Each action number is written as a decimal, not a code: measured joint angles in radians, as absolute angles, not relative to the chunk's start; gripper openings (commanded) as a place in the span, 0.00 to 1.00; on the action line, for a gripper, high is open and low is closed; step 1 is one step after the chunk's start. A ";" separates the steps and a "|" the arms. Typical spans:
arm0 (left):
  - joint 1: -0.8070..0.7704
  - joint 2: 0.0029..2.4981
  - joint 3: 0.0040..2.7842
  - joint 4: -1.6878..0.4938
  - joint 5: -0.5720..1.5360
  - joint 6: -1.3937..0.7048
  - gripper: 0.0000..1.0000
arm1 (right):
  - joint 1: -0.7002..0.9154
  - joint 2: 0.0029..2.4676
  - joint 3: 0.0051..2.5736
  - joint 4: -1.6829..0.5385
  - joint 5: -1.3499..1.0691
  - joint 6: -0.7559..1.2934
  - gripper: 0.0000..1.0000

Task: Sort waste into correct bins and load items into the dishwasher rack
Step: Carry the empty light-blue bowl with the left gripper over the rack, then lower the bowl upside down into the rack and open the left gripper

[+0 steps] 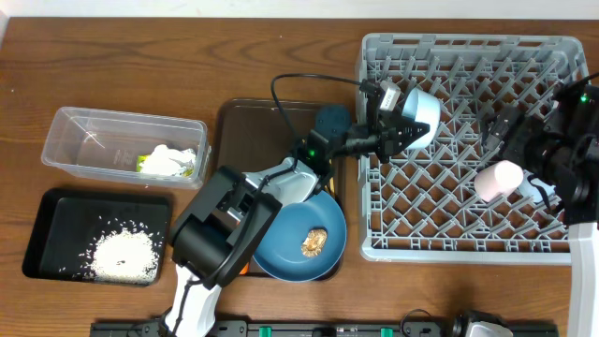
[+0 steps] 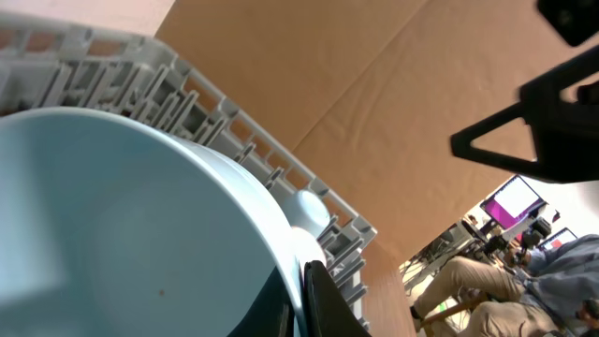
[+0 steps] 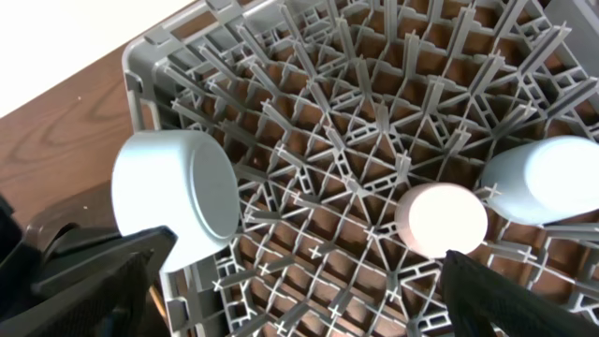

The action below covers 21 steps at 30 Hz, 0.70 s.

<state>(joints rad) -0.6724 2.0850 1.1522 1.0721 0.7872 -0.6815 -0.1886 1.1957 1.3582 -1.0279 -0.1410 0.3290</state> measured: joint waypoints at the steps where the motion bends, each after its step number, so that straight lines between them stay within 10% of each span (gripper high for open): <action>1: -0.672 2.092 1.152 1.073 0.785 -0.685 0.06 | -0.189 1.196 1.358 -1.031 -0.141 0.329 0.93; 7: -0.661 2.114 1.153 1.076 0.779 -0.708 0.07 | -0.189 1.196 1.358 -1.040 -0.141 0.329 0.93; 13: -0.620 2.114 1.153 1.076 0.779 -0.755 0.39 | -0.189 1.196 1.358 -1.044 -0.141 0.328 0.94; 21: -0.552 2.114 1.153 1.074 0.821 -0.785 0.50 | -0.189 1.196 1.358 -1.044 -0.141 0.328 0.94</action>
